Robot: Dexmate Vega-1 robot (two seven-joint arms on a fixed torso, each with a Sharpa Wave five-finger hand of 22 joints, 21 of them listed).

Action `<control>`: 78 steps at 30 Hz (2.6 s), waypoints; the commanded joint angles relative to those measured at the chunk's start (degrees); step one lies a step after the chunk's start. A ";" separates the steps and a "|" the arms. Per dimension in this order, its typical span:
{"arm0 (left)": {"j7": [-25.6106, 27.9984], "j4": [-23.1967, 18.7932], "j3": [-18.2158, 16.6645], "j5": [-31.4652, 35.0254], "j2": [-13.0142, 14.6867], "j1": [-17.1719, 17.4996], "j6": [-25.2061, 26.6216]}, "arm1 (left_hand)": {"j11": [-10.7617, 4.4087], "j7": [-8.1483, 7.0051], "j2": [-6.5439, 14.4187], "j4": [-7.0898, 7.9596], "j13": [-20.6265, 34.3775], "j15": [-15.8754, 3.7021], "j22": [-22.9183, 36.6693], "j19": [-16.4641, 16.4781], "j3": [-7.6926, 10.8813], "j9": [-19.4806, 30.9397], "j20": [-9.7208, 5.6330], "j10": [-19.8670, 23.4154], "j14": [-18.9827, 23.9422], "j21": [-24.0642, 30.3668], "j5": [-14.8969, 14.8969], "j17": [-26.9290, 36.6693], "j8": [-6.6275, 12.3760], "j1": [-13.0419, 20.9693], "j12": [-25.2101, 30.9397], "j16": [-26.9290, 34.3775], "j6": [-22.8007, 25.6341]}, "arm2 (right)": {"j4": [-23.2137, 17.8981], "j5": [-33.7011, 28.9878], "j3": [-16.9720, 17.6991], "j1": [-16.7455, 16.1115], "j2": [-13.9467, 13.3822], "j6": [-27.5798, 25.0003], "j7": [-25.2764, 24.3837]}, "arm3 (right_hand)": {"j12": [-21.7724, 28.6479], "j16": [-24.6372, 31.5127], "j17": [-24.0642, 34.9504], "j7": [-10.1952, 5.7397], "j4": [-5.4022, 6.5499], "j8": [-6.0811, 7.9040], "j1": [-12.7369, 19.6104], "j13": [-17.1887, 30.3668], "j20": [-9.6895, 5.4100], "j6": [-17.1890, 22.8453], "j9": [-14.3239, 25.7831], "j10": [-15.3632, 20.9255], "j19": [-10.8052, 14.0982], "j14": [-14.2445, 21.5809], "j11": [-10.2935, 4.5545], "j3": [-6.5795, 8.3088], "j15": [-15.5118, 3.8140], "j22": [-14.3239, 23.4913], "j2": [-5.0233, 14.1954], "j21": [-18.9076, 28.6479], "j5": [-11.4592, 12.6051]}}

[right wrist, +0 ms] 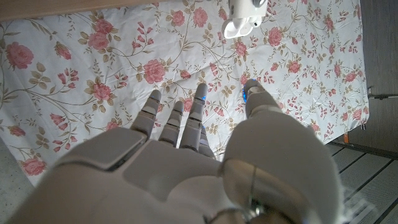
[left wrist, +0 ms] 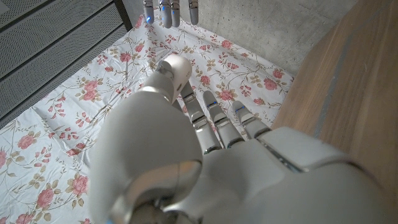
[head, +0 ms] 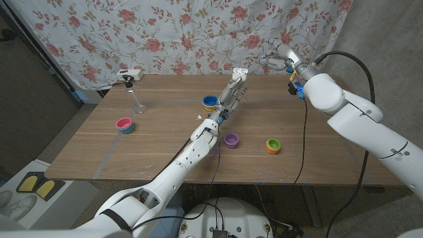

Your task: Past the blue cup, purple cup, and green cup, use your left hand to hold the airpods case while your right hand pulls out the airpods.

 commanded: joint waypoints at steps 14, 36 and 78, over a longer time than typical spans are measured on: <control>-1.98 -0.50 0.14 -1.28 0.08 0.58 1.41 | -3.27 -0.12 0.36 0.41 4.40 -2.00 0.10 -0.05 -0.02 -0.24 0.08 3.21 2.04 0.37 0.32 0.21 0.40 -0.08 2.50 -0.13 0.36 | -2.35 -1.06 -1.58 2.76 -2.72 -2.55 6.09 | -0.15 1.28 -0.01 -1.23 0.23 -0.38 1.15 -0.47 0.27 -1.79 0.16 3.00 0.30 2.49 -2.73 0.27 -0.88 0.15 -0.46 0.18 1.66; -1.20 -2.52 0.22 -1.69 0.82 1.55 2.17 | -3.27 -0.09 0.36 0.48 4.38 -2.12 0.10 -0.07 0.02 -0.85 0.08 3.28 2.29 0.41 0.28 0.37 0.80 -0.21 2.47 -0.24 0.94 | -2.78 -2.84 -3.97 5.22 -3.80 -2.53 10.00 | -1.94 0.95 0.08 -1.07 0.76 -0.27 0.54 -1.60 0.26 -3.48 0.19 2.48 -0.74 1.50 -3.60 -0.12 -0.92 0.15 -0.35 -0.08 2.88; -3.46 -1.89 0.20 -2.46 0.71 1.62 1.93 | -3.19 -0.10 0.35 0.38 4.39 -2.30 0.10 -0.14 -0.03 -1.94 0.05 3.31 2.92 0.45 0.26 0.95 1.00 -0.05 2.50 -0.19 0.71 | -2.53 -7.64 -7.68 7.91 -3.93 -3.09 14.84 | -2.88 0.86 0.27 -1.26 1.01 -0.21 0.35 -1.74 0.25 -4.26 0.17 2.08 -1.20 0.91 -5.25 -0.22 -0.96 0.13 0.39 -0.06 3.84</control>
